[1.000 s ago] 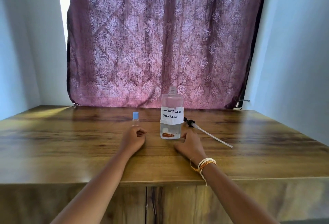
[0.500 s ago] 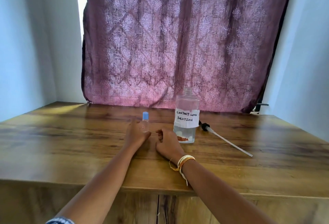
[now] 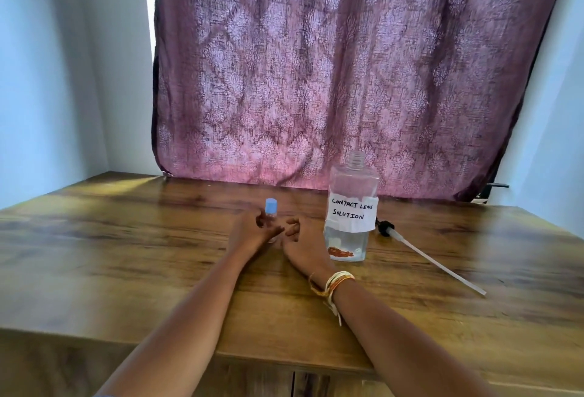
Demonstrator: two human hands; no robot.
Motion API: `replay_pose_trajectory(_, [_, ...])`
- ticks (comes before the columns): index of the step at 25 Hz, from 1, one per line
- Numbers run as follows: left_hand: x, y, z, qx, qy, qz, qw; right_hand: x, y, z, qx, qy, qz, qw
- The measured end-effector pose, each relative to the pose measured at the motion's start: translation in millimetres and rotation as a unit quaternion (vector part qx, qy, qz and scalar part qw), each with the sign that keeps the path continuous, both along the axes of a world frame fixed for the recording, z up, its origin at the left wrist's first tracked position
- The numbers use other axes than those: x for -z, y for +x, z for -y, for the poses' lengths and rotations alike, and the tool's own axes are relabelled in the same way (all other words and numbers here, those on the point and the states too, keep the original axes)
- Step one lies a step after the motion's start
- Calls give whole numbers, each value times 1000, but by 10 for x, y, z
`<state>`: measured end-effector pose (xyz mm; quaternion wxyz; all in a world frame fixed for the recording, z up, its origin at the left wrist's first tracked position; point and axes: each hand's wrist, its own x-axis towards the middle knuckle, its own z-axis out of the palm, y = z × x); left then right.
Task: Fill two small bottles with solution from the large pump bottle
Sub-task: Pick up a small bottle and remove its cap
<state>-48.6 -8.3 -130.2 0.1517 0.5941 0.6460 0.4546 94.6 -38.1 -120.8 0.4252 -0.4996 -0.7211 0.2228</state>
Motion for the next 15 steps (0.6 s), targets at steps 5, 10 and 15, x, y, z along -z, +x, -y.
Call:
replay_pose_trajectory(5, [-47, 84, 244, 44, -4, -3, 999, -103, 135, 79, -18, -7, -44, 999])
replay_pose_trajectory(10, [-120, 140, 469, 105, 34, -19, 994, -145, 131, 281, -79, 20, -83, 993])
replay_pose_trajectory(15, [-99, 114, 662, 172, 16, -13, 985, -166, 160, 254, -80, 49, -99, 991])
